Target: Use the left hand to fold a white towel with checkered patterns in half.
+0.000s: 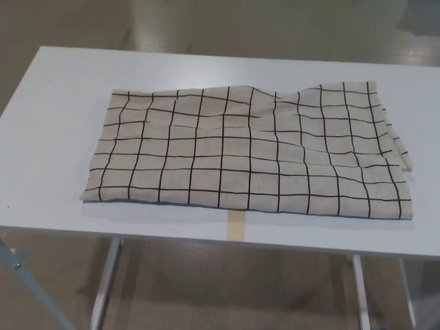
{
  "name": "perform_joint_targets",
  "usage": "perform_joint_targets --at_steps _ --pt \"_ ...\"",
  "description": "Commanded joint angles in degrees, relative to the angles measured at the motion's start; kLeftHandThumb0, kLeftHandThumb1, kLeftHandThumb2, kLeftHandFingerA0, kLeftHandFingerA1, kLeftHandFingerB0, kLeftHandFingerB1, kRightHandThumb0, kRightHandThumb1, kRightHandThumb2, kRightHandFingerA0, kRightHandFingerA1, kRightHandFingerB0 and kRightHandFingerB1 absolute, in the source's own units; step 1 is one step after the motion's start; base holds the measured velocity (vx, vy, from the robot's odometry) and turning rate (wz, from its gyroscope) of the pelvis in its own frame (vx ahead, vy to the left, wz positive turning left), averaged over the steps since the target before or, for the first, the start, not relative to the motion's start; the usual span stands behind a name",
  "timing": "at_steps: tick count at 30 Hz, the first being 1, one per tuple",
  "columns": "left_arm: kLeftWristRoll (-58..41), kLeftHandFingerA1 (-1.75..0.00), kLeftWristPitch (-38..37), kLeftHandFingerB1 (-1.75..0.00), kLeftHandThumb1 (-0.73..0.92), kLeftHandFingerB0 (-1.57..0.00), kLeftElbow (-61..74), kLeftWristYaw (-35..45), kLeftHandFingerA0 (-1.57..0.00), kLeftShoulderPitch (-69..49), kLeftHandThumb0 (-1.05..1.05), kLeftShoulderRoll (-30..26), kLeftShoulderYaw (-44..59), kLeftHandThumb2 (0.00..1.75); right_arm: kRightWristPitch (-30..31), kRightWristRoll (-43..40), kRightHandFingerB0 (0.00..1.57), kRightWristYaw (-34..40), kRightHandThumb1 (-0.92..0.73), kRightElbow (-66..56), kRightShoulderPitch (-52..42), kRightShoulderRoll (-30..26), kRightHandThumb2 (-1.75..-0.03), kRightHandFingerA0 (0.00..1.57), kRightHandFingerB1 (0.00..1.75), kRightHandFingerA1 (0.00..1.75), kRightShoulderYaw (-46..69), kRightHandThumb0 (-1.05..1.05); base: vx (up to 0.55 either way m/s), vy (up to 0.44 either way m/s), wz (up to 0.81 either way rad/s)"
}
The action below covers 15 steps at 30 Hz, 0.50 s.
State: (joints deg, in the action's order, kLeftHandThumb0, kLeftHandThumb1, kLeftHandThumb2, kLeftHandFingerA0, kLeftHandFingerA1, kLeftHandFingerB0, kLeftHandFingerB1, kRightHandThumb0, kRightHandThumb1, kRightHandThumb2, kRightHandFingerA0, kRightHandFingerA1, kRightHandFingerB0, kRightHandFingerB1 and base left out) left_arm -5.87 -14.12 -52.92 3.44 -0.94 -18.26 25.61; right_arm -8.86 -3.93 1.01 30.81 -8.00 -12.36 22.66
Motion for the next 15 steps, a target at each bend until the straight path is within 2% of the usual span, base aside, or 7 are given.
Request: perform_joint_targets --at_steps 1,4,5,6,7,10,15 --pt "-3.07 -0.42 -5.32 -0.34 0.39 -0.13 -1.99 2.67 -0.3 0.73 -0.48 -0.31 1.12 0.63 -1.92 -5.18 0.55 -1.9 -0.6 -0.06 0.31 1.07 -0.57 0.54 0.48 0.57 2.31 -0.28 0.0 0.0 0.0" --pt "-3.04 -0.31 -5.85 -0.21 0.4 -0.04 -0.92 7.82 -0.11 -0.18 -0.46 -0.76 -0.74 0.54 -2.5 -5.27 0.55 -2.64 -0.6 -0.33 0.06 1.03 -0.57 0.54 0.48 0.57 2.36 -0.28 0.0 0.0 0.0" --pt "-3.22 -0.22 -5.53 -0.2 0.33 0.0 -0.5 9.09 -0.02 -0.41 -0.5 -1.03 -0.98 0.72 -2.41 -5.33 0.54 -2.74 -0.6 -0.56 -0.01 1.03 -0.57 0.54 0.48 0.57 2.34 -0.28 0.0 0.0 0.0" --pt "-3.56 -0.22 -5.28 -0.2 0.33 0.0 -0.15 10.45 -0.02 -0.64 -0.5 -1.36 -1.29 0.72 -2.3 -5.44 0.54 -2.91 -0.6 -0.78 -0.08 1.02 -0.57 0.54 0.48 0.57 2.34 -0.28 0.0 0.0 0.0" --pt "-4.02 -0.03 -4.63 -0.04 0.37 0.0 0.81 12.4 0.0 -0.89 -0.55 -1.73 -1.63 0.73 -2.19 -5.23 0.54 -2.59 -0.6 -2.07 -0.53 1.47 -0.57 0.54 0.48 0.57 2.02 -0.28 0.0 0.0 0.0" --pt "-5.91 0.0 -4.15 0.0 0.37 0.0 4.81 17.7 0.0 -2.55 -0.56 -1.51 -2.65 0.74 -1.9 -4.68 0.54 -2.09 -0.6 -6.88 -2.99 2.79 -0.57 0.54 0.47 0.57 0.95 -0.28 0.0 0.0 0.0" --pt "-2.15 0.0 -20.76 -0.01 0.38 0.0 18.58 18.33 0.0 -9.38 -0.67 -0.15 -7.37 0.79 -3.02 -3.24 0.53 -4.63 -0.58 -9.41 -6.5 4.71 -0.57 0.54 0.45 0.5 -2.98 -0.32 0.0 0.0 0.0"
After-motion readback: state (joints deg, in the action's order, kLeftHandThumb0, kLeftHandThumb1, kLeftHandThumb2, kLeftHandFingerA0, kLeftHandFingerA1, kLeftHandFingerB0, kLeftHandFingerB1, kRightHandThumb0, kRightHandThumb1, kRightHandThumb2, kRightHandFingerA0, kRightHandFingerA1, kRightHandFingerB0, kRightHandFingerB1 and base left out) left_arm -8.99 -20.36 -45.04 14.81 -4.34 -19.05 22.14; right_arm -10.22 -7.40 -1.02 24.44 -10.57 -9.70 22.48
